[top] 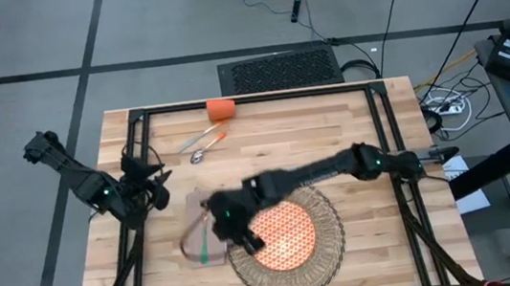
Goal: Set table place
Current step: Move the spoon to the middle right of the table
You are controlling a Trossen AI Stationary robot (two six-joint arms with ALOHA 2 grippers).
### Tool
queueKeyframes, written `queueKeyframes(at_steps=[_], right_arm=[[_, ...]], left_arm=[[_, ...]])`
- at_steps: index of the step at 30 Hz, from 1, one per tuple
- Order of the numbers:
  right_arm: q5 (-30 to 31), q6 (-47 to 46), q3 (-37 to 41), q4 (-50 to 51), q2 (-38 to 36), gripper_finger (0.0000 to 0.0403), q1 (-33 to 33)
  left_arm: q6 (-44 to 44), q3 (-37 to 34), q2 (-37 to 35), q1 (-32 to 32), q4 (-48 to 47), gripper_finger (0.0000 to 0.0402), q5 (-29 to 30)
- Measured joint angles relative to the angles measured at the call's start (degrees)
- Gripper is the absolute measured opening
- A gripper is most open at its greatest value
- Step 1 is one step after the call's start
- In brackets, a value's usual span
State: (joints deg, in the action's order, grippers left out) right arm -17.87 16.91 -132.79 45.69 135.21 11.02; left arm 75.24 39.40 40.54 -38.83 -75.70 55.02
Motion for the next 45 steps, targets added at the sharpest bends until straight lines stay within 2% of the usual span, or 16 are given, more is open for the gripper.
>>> queueKeyframes(at_steps=[3,10,16,25,29,36,38,42,45], right_arm=[[0.6,0.2,0.1,1.3,-0.4,0.0155,3.7],[6.9,-2.5,0.0,3.3,-2.1,0.0155,10.9],[14.3,-8.0,0.0,5.1,-3.2,0.0155,16.2],[30.9,-19.0,0.0,12.8,-6.1,0.0155,25.7],[39.0,-25.1,0.0,16.2,-7.9,0.0155,29.8],[51.0,-34.1,0.0,22.1,-9.2,0.0155,35.1],[53.0,-36.5,0.0,23.6,-9.2,0.0155,35.9],[55.4,-40.9,0.0,25.6,-9.2,0.0155,36.9],[56.9,-43.6,0.0,26.9,-9.2,0.0155,37.8]], left_arm=[[-9.7,-1.9,1.2,4.3,8.4,0.0132,-3.0],[-26.5,-7.7,4.1,17.1,22.8,0.0132,-13.2],[-43.2,-8.2,10.1,30.8,34.7,0.0132,-22.5],[-62.7,-8.2,24.4,53.5,48.7,0.0132,-38.0],[-69.2,-7.0,31.8,61.4,50.8,0.0132,-38.6],[-78.1,-1.3,41.7,69.3,54.0,0.0132,-43.6],[-79.3,0.3,44.2,71.0,53.9,0.0132,-48.6],[-81.6,3.3,49.7,72.9,53.0,0.0132,-51.3],[-85.0,5.3,53.4,73.5,51.2,0.0117,-55.9]])
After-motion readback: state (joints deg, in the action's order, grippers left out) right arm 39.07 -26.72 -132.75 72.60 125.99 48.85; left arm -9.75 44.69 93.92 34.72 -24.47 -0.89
